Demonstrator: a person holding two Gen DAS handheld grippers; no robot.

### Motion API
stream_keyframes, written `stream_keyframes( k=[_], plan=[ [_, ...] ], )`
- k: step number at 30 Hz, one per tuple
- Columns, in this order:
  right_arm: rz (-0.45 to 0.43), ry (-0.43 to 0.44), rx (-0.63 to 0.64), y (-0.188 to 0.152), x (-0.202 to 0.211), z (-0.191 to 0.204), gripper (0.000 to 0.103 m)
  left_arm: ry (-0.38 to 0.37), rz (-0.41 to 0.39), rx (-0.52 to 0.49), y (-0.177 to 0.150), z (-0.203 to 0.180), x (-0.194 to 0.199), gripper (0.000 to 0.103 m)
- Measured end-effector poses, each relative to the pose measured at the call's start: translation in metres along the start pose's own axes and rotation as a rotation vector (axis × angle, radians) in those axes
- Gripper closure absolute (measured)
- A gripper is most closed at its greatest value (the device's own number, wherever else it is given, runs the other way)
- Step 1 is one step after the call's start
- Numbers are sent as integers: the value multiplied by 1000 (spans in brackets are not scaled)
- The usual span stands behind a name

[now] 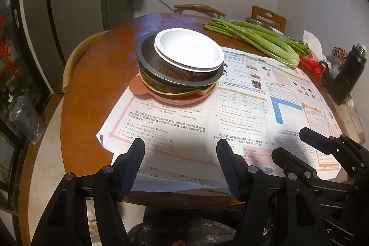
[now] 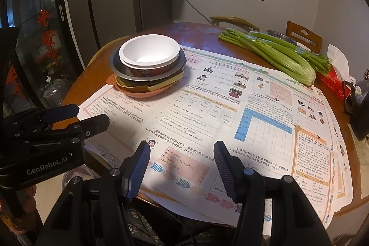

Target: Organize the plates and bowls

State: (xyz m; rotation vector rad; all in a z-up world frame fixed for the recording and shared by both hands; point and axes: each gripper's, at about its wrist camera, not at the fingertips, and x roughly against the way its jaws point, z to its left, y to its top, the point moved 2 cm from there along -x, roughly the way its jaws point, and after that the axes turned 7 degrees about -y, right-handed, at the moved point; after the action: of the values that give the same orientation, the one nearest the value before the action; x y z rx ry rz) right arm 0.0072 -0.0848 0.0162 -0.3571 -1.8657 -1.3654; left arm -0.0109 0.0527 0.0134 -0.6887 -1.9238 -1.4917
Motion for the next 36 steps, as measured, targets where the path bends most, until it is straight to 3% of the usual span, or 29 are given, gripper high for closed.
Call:
stream_keyframes(
  k=[36],
  plan=[
    [-11, -10, -1, -2, 11, 2, 46, 20, -12, 6, -2, 3, 9, 37]
  ],
)
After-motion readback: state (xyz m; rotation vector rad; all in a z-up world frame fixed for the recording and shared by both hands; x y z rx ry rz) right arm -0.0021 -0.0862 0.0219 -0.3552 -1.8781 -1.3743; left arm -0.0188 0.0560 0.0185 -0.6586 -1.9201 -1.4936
